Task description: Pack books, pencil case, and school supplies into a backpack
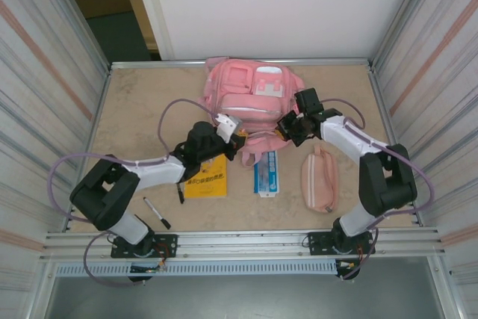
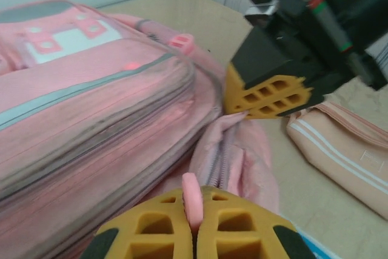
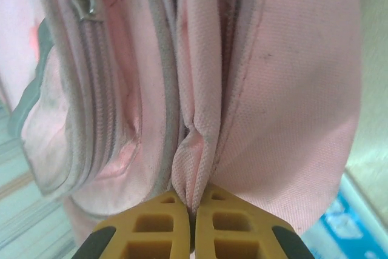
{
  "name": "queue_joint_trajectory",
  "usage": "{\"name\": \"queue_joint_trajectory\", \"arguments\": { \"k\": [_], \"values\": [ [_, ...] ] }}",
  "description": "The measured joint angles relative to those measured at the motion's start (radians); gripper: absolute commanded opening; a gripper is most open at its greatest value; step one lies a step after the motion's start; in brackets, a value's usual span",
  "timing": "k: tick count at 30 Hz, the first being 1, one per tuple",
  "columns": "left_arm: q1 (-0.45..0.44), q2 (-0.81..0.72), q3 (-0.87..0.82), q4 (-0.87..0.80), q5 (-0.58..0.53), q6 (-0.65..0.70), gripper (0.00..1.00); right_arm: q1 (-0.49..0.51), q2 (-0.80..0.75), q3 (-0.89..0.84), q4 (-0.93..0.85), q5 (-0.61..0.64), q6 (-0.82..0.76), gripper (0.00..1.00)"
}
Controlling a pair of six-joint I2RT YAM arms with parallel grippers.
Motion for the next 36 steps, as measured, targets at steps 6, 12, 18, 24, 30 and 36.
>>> {"name": "queue_joint_trajectory", "arguments": {
  "k": [6,12,18,24,30,36],
  "values": [
    [-0.088,0.101,0.081,0.003,-0.095,-0.044,0.0,-0.048,0.038,0.011,-0.058,0.057,-0.032,0.59],
    [-0.137,0.188,0.117,0.116,-0.144,-0.067,0.0,0.017,-0.106,-0.009,-0.196,0.148,0.059,0.84],
    [-0.149,0.251,0.158,0.151,-0.15,-0.084,0.0,0.114,-0.288,-0.091,-0.238,0.184,0.187,0.95],
    [-0.158,0.252,0.167,0.183,-0.149,-0.092,0.0,0.123,-0.291,-0.15,-0.196,0.171,0.268,0.89],
    [-0.161,0.252,0.152,0.185,-0.172,-0.129,0.0,0.143,-0.209,-0.149,-0.074,0.136,0.32,0.57],
    [-0.163,0.24,0.124,0.19,-0.172,-0.136,0.0,0.155,-0.166,-0.161,-0.028,0.139,0.343,0.19]
  ]
}}
